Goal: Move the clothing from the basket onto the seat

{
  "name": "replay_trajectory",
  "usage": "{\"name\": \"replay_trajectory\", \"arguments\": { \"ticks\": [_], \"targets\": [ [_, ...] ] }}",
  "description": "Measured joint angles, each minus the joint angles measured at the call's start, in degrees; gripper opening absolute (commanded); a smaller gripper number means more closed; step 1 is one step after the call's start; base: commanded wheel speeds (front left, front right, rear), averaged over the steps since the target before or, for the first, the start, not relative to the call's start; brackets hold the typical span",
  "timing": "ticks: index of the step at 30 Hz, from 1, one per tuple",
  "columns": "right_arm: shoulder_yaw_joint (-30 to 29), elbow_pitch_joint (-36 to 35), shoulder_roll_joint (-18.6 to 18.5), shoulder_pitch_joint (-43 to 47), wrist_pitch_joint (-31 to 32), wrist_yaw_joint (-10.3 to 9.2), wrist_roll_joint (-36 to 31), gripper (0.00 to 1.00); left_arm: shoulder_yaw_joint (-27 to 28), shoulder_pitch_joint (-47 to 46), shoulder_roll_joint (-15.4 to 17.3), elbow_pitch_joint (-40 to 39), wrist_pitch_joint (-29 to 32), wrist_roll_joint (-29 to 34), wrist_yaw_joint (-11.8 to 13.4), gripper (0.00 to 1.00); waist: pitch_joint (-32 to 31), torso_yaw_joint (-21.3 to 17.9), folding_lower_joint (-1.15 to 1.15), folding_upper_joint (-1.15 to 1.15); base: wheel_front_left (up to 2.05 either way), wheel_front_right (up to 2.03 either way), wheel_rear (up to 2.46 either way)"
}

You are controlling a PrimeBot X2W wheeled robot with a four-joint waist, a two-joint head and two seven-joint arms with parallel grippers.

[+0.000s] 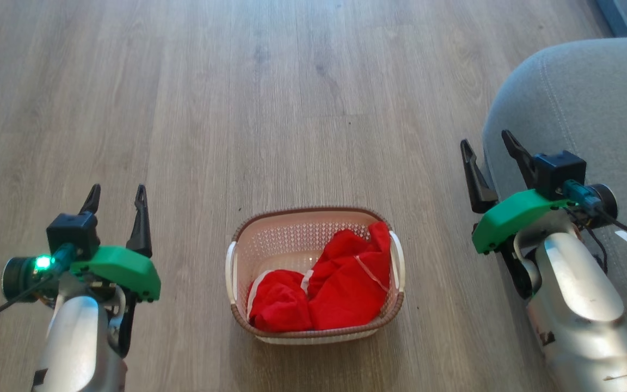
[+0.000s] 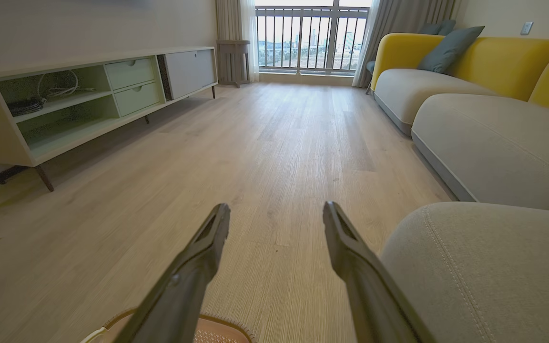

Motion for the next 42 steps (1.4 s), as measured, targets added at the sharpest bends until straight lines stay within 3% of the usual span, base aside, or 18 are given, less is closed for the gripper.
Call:
{"name": "replay_trajectory", "arguments": {
  "ticks": [11, 22, 34, 42],
  "targets": [
    [-0.99, -5.09, 0.4, -2.33, 0.0, 0.01, -1.13, 1.0, 0.65, -2.19, -1.53, -0.46, -0.01, -1.09, -1.27, 1.0, 5.31, -0.77, 0.0, 0.0, 0.0, 0.0, 0.0],
    [-3.36, -14.07, 0.91, -9.05, -0.08, 0.03, -3.5, 1.0, -0.21, -9.01, -2.83, -0.64, -0.02, -3.69, -3.37, 1.0, 18.21, -1.96, 0.01, 0.0, 0.0, 0.0, 0.0],
    [-4.72, -18.46, 1.96, -16.73, -0.23, 0.03, -5.3, 1.0, -10.68, -17.92, -2.96, 3.93, -0.18, -7.61, -4.75, 1.0, 33.07, -3.22, 0.01, 0.0, 0.0, 0.0, 0.0],
    [-3.76, -19.48, 2.15, -19.54, -0.24, 0.03, -5.49, 1.0, -20.3, -23.85, -2.42, 8.4, -0.18, -8.11, -4.75, 1.0, 39.62, -4.69, 0.01, 0.0, 0.0, 0.0, 0.0]
  ]
}}
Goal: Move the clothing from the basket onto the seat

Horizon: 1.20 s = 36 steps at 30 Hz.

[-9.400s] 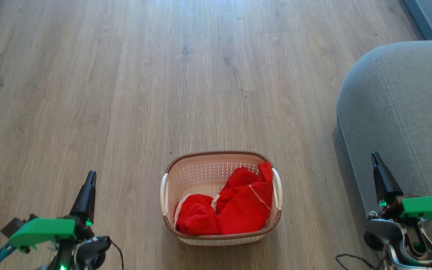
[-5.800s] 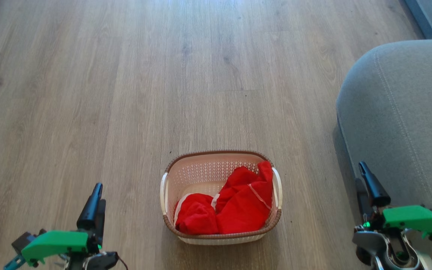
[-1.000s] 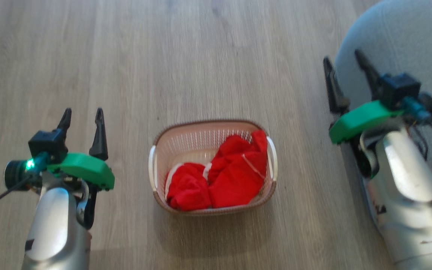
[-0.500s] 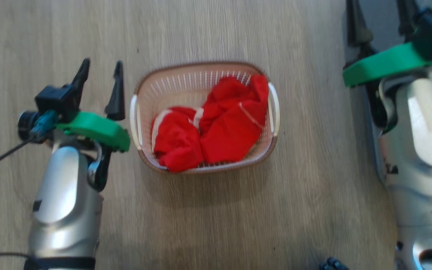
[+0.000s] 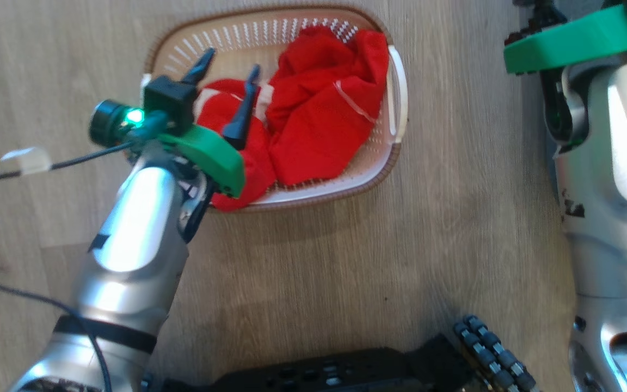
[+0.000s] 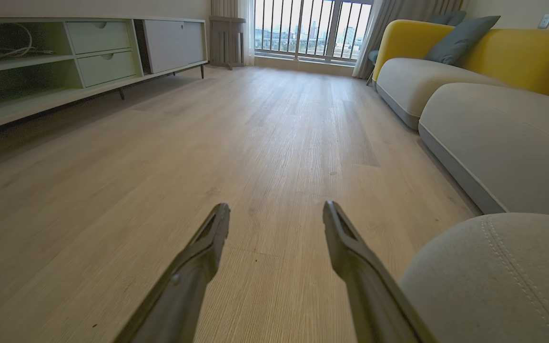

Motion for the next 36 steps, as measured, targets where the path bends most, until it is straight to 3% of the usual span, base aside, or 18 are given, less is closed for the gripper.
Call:
{"name": "replay_trajectory", "arguments": {
  "ticks": [8, 14, 24, 36],
  "targets": [
    [3.16, -1.76, 0.1, -3.19, 0.0, 0.0, 3.52, 1.0, -16.11, -6.55, 3.24, 4.99, 0.0, -4.05, 0.0, 1.0, 5.27, -3.38, -0.01, 0.0, 0.0, 0.0, 0.0],
    [5.33, -3.0, 0.11, -3.93, 0.0, 0.0, 5.7, 1.0, -24.42, -11.55, 5.15, 9.04, 0.0, -7.55, 0.0, 1.0, 8.35, -6.47, -0.01, 0.0, 0.0, 0.0, 0.0],
    [7.37, -4.52, 0.14, -4.95, 0.0, 0.0, 8.1, 1.0, -34.03, -18.27, 8.03, 18.26, 0.0, -10.48, 0.0, 1.0, 13.08, -10.27, 0.0, 0.0, 0.0, 0.0, 0.0],
    [9.16, -5.67, 0.24, -5.25, 0.0, 0.0, 10.72, 1.0, -42.02, -22.94, 7.82, 25.2, 2.8, -16.95, 0.0, 1.0, 15.77, -13.31, -0.01, 0.0, 0.0, 0.0, 0.0]
  ]
}}
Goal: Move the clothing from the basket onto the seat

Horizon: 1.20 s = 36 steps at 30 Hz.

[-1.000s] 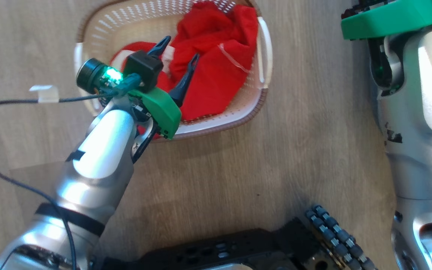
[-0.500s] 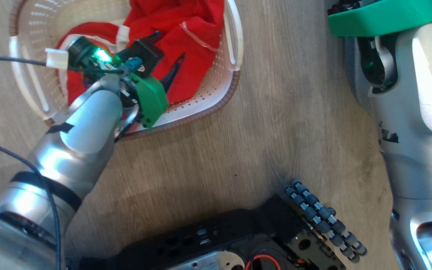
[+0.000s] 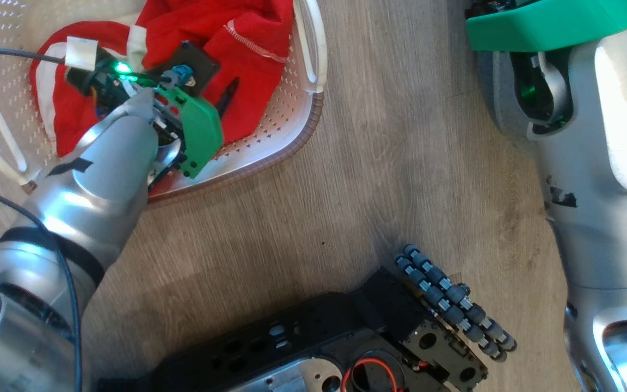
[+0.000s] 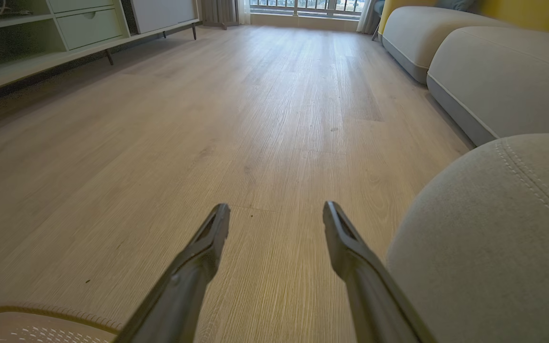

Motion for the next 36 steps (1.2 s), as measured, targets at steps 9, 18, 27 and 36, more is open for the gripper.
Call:
{"name": "replay_trajectory", "arguments": {
  "ticks": [9, 18, 27, 36],
  "targets": [
    [0.11, -0.11, 0.02, 0.37, 0.0, 0.0, 0.48, 1.0, -1.75, -3.25, -2.11, 6.9, 1.08, 0.0, 0.09, 1.0, 0.25, -0.28, -0.01, 0.0, 0.0, 0.0, 0.0],
    [0.03, 0.31, 0.02, 0.4, 0.0, 0.0, 0.9, 1.0, -3.71, -3.23, -2.91, 7.28, 0.97, -1.7, 0.0, 0.0, -0.05, -0.06, 0.0, 0.0, 0.0, 0.0, 0.0],
    [-0.82, 2.57, 0.03, 0.61, 0.0, 0.0, -1.42, 1.0, -5.3, -1.66, -4.46, 5.11, -1.09, -6.44, 0.0, 0.0, -4.87, 2.06, -0.01, 0.0, 0.0, 0.0, 0.0],
    [-1.34, 6.1, 0.03, 5.34, 0.0, 0.0, -4.99, 1.0, -6.27, 1.96, -4.67, 1.7, -2.57, -10.84, 0.0, 0.0, -13.4, 5.59, -0.01, 0.0, 0.0, 0.0, 0.0]
  ]
}}
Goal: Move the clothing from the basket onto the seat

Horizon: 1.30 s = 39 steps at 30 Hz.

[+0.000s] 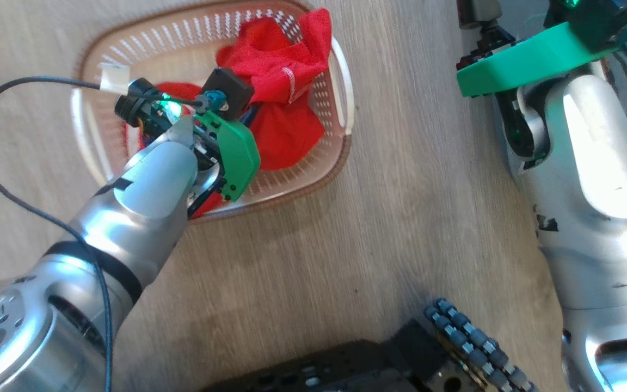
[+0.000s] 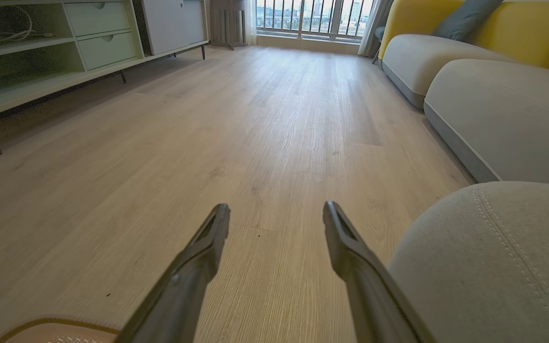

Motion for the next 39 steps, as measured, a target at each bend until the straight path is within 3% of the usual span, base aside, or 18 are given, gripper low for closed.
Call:
{"name": "replay_trajectory", "arguments": {
  "ticks": [5, 24, 39],
  "targets": [
    [-0.64, 1.79, -0.01, 1.58, 0.0, 0.0, -1.43, 1.0, 3.97, 2.2, 0.08, -5.06, -0.05, -0.27, 0.0, 0.0, -4.97, 2.07, 0.0, 0.0, 0.0, 0.0, 0.0],
    [-0.55, 8.55, -0.02, 13.14, 0.01, 0.0, -3.77, 1.0, 23.16, 15.75, 0.05, -21.16, -0.05, 8.2, 0.63, 0.0, -25.13, 8.75, 0.0, 0.0, 0.0, 0.0, 0.0],
    [1.1, 11.01, -0.07, 19.33, 0.01, 0.0, -1.99, 1.0, 30.95, 17.3, -1.29, -27.94, -0.07, 13.77, 0.55, 0.0, -35.87, 10.35, 0.0, 0.0, 0.0, 0.0, 0.0]
  ]
}}
